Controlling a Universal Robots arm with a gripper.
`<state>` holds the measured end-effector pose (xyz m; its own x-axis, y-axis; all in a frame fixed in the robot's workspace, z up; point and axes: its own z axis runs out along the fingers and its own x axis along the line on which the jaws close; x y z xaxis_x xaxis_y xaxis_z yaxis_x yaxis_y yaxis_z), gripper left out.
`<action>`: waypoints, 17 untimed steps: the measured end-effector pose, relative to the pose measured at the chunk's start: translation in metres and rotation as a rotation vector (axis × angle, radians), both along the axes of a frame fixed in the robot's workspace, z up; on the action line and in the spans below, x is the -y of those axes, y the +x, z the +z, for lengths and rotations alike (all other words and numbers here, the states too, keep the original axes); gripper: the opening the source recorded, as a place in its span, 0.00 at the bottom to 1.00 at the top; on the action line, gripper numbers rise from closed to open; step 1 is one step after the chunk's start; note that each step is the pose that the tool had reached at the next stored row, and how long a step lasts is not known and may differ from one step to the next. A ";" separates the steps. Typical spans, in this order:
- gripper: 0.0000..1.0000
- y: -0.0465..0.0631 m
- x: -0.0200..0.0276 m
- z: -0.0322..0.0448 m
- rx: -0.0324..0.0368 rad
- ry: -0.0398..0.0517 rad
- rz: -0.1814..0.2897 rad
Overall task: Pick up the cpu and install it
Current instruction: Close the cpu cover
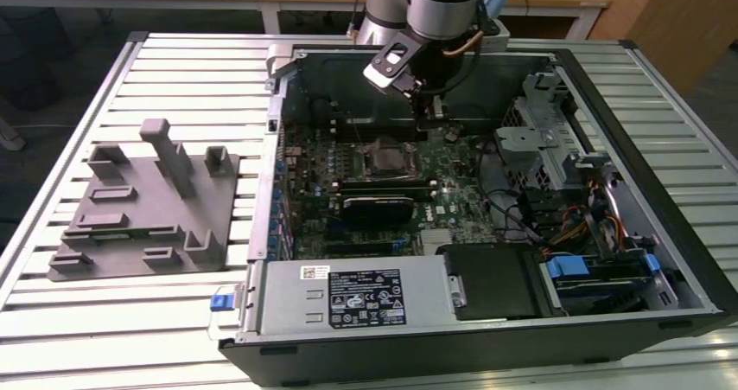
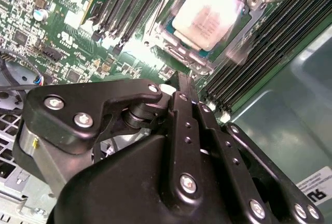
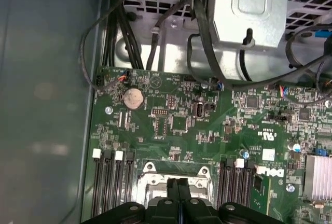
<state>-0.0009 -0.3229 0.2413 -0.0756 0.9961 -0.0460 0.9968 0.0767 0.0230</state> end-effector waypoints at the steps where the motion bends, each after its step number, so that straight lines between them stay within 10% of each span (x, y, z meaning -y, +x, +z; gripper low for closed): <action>1: 0.11 -0.001 0.0000 -0.0001 0.0000 0.0000 0.000; 17: 0.11 -0.019 0.0009 -0.0063 0.0001 0.0001 0.000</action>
<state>-0.0201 -0.3238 0.2349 -0.0759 0.9961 -0.0459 0.9968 0.0771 0.0231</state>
